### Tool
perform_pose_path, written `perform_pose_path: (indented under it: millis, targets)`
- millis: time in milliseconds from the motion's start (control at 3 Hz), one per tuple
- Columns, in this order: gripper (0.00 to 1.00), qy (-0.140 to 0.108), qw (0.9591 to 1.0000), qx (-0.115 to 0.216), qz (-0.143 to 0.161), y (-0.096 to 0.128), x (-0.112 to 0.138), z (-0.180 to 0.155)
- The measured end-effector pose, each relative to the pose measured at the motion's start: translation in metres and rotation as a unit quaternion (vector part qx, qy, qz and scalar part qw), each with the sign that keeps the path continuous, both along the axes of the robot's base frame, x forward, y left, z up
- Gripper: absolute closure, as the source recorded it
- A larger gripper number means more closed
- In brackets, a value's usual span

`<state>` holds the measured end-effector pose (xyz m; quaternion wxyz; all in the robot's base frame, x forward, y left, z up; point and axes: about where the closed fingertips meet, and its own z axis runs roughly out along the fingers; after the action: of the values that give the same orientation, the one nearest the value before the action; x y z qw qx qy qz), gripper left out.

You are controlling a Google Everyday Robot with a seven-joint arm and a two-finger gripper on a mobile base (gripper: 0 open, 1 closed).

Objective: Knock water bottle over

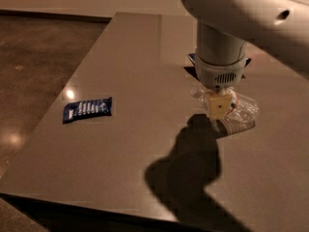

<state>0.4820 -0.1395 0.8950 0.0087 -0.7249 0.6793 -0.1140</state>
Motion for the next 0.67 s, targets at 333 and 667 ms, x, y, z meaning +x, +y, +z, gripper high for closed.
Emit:
perform_pose_path:
  millis: [333, 667]
  targets:
    - [0.04, -0.003, 1.0000, 0.001, 0.001, 0.0009, 0.0014, -0.0016]
    - [0.00, -0.006, 1.0000, 0.003, 0.002, 0.0016, 0.0022, -0.0009]
